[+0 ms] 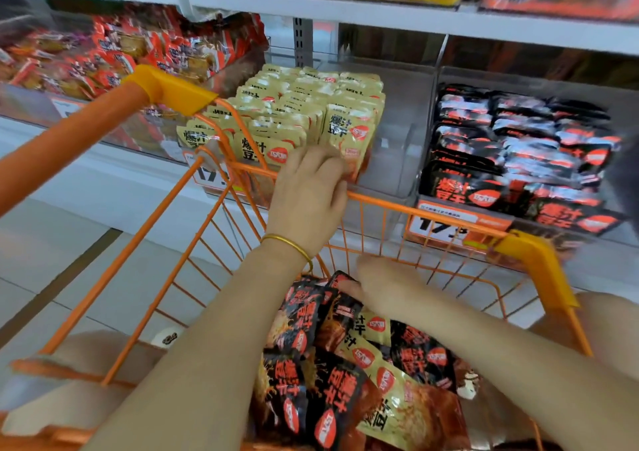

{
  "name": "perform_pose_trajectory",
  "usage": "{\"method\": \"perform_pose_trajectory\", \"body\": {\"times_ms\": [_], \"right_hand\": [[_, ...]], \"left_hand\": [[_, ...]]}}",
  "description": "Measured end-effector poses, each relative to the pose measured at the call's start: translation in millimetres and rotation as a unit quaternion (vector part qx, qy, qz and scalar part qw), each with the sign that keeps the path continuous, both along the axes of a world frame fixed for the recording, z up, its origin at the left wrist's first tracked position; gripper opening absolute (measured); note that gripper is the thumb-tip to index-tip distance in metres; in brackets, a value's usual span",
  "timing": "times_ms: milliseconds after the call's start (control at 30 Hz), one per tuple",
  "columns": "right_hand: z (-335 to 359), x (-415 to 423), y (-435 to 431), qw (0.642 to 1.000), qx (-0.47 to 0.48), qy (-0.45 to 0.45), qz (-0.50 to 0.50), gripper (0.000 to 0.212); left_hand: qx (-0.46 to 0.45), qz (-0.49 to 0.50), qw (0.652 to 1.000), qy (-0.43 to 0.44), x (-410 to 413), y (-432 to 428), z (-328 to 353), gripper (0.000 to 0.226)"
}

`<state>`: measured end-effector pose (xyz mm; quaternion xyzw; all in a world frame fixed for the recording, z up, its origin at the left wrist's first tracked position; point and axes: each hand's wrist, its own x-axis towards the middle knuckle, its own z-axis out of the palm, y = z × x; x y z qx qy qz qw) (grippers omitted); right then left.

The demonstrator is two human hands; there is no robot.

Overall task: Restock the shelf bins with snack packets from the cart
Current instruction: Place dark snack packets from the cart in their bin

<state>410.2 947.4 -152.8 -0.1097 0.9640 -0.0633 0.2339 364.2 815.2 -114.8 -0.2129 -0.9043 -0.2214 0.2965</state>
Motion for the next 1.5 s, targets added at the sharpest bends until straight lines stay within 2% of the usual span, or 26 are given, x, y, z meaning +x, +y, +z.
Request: {"method": "perform_pose_trajectory", "body": {"times_ms": [67, 167, 233, 300, 367, 467, 567, 667, 767, 833, 900, 933, 967, 1000, 1033, 1100, 1133, 1167, 1233, 1267, 1333, 1433, 1500], "right_hand": [[-12.2, -3.8, -1.2, 0.994, -0.058, -0.079, -0.052, 0.030], [-6.6, -6.1, 3.6, 0.950, -0.190, -0.176, -0.172, 0.033], [17.8, -4.4, 13.0, 0.943, -0.219, -0.186, -0.169, 0.031], [48.9, 2.1, 30.6, 0.961, -0.218, -0.130, -0.115, 0.022], [75.4, 14.2, 53.1, 0.960, -0.256, -0.070, -0.094, 0.024], [95.6, 36.1, 89.1, 0.924, -0.362, -0.019, -0.123, 0.016], [96.2, 51.3, 123.1, 0.887, -0.426, 0.059, -0.166, 0.009], [91.8, 62.4, 151.7, 0.847, -0.472, 0.108, -0.221, 0.008], [96.3, 68.2, 178.0, 0.832, -0.492, 0.122, -0.227, 0.013], [101.1, 63.9, 198.2, 0.777, -0.541, 0.160, -0.280, 0.013], [106.0, 50.8, 222.2, 0.688, -0.599, 0.206, -0.354, 0.024], [105.5, 41.1, 234.7, 0.645, -0.623, 0.226, -0.380, 0.020], [105.5, 31.4, 245.1, 0.618, -0.623, 0.250, -0.409, 0.012], [103.4, 21.0, 255.5, 0.605, -0.607, 0.279, -0.432, 0.022], [100.2, 8.6, 265.9, 0.608, -0.576, 0.309, -0.451, 0.033], [94.3, -14.7, 281.0, 0.614, -0.508, 0.384, -0.467, 0.030], [90.6, -25.9, 287.9, 0.635, -0.457, 0.411, -0.467, 0.029], [87.9, -35.2, 291.1, 0.674, -0.392, 0.417, -0.466, 0.032], [78.5, -48.1, 293.1, 0.759, -0.288, 0.373, -0.450, 0.034], [71.4, -53.6, 293.9, 0.787, -0.269, 0.343, -0.437, 0.033], [61.1, -60.2, 292.6, 0.821, -0.263, 0.283, -0.421, 0.029], [53.8, -68.6, 292.2, 0.827, -0.267, 0.208, -0.448, 0.033], [50.8, -75.9, 292.7, 0.820, -0.273, 0.202, -0.460, 0.043]], "left_hand": [[-0.007, -0.024, 1.000, 0.008, 2.8, 3.6, -2.1, 0.022], [-0.006, -0.048, 0.999, 0.009, 6.3, 6.0, 0.1, 0.020], [0.008, -0.086, 0.996, -0.018, 9.8, 7.0, 6.1, 0.022], [0.029, -0.137, 0.987, -0.082, 14.2, 10.4, 14.4, 0.027], [0.060, -0.182, 0.971, -0.142, 22.5, 15.9, 20.6, 0.029], [0.087, -0.220, 0.948, -0.213, 35.9, 31.8, 26.8, 0.025], [0.104, -0.224, 0.928, -0.280, 46.1, 62.6, 38.0, 0.016], [0.141, -0.229, 0.921, -0.281, 46.3, 102.4, 54.4, 0.011], [0.188, -0.243, 0.914, -0.263, 36.3, 144.0, 64.3, 0.003], [0.225, -0.250, 0.908, -0.250, 26.8, 170.5, 68.4, 0.010], [0.223, -0.248, 0.917, -0.221, 18.8, 192.8, 71.5, 0.016], [0.193, -0.239, 0.930, -0.200, 15.1, 201.8, 71.2, 0.020], [0.151, -0.231, 0.945, -0.177, 10.6, 209.6, 69.0, 0.022], [0.106, -0.223, 0.956, -0.156, 7.3, 216.0, 65.9, 0.023], [0.062, -0.212, 0.965, -0.142, 4.5, 221.4, 62.1, 0.025], [-0.007, -0.182, 0.975, -0.129, 2.7, 229.1, 57.2, 0.035], [-0.031, -0.168, 0.977, -0.125, 3.3, 231.9, 56.0, 0.037], [-0.053, -0.155, 0.979, -0.123, 3.0, 234.1, 53.7, 0.034], [-0.094, -0.141, 0.979, -0.116, 2.1, 236.7, 47.1, 0.026], [-0.108, -0.136, 0.978, -0.115, 2.2, 237.2, 44.4, 0.026], [-0.123, -0.129, 0.975, -0.131, 2.3, 237.2, 40.8, 0.027], [-0.137, -0.123, 0.971, -0.154, 1.5, 236.7, 39.8, 0.030], [-0.137, -0.124, 0.969, -0.163, 1.3, 236.5, 40.3, 0.031]]}}
